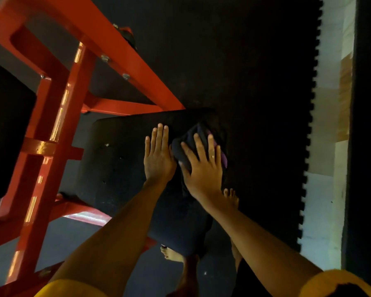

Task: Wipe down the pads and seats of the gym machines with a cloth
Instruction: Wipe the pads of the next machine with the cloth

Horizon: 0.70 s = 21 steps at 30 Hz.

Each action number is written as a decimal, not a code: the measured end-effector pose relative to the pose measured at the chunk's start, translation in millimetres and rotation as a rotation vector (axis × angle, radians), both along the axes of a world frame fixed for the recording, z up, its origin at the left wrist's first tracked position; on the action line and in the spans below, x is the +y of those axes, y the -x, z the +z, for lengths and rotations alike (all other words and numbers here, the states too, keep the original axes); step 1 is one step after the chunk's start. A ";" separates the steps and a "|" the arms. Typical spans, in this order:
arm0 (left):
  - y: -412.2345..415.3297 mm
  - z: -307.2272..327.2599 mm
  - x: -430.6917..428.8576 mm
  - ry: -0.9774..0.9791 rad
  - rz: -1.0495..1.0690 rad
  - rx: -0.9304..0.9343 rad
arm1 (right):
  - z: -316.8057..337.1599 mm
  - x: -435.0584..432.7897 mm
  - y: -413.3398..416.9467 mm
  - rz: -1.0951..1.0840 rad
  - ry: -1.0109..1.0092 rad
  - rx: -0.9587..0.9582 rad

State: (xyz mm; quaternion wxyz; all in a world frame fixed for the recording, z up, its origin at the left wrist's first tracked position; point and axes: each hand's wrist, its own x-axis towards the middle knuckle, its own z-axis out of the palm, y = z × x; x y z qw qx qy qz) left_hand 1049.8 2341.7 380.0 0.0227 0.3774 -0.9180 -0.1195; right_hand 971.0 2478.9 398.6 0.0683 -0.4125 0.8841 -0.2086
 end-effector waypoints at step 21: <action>-17.6 -3.0 8.1 -0.012 0.069 0.028 | -2.0 1.0 -23.4 -0.031 -0.119 0.016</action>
